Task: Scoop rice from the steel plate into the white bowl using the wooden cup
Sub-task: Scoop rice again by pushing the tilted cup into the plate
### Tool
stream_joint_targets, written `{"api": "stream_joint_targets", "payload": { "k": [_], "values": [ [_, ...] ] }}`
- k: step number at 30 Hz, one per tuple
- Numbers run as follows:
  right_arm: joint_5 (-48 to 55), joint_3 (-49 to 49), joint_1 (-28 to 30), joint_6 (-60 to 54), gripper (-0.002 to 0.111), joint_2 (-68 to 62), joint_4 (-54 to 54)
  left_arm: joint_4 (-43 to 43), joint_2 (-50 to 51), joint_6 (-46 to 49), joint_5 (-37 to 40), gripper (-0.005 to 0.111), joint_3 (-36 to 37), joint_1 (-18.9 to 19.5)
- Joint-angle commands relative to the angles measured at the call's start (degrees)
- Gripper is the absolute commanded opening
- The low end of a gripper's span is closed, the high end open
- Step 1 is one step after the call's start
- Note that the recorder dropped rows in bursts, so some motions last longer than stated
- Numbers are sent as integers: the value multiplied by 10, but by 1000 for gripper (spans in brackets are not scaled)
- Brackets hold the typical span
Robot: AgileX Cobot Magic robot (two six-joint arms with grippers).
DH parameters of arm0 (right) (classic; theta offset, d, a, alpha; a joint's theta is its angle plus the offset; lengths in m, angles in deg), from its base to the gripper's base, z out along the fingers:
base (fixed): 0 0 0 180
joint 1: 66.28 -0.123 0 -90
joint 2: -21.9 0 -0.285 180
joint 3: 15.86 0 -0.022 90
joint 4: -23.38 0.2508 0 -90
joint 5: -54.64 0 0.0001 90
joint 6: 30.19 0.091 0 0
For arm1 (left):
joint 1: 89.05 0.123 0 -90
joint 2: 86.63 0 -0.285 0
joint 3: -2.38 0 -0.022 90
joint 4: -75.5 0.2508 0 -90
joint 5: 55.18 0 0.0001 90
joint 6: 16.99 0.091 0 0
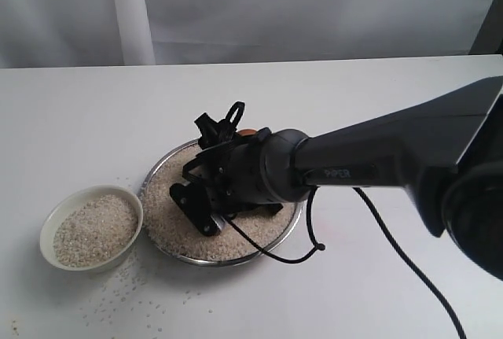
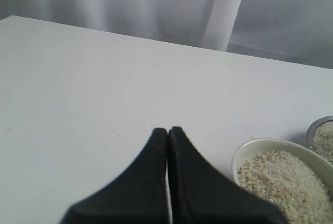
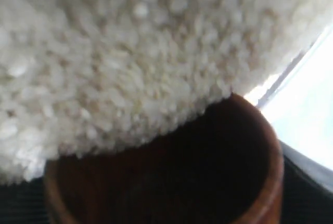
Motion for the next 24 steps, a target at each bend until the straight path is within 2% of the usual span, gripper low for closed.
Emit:
{"api": "stream_joint_targets", "payload": {
  "k": [1, 11, 24],
  "values": [
    [-22, -3, -9, -14, 0, -2, 26, -3, 0, -1, -3, 0, -1, -4],
    [-31, -3, -20, -14, 0, 3, 56, -3, 0, -1, -3, 0, -1, -4],
    [-64, -3, -20, -11, 0, 27, 166, -3, 0, -1, -3, 0, -1, -4]
  ]
}}
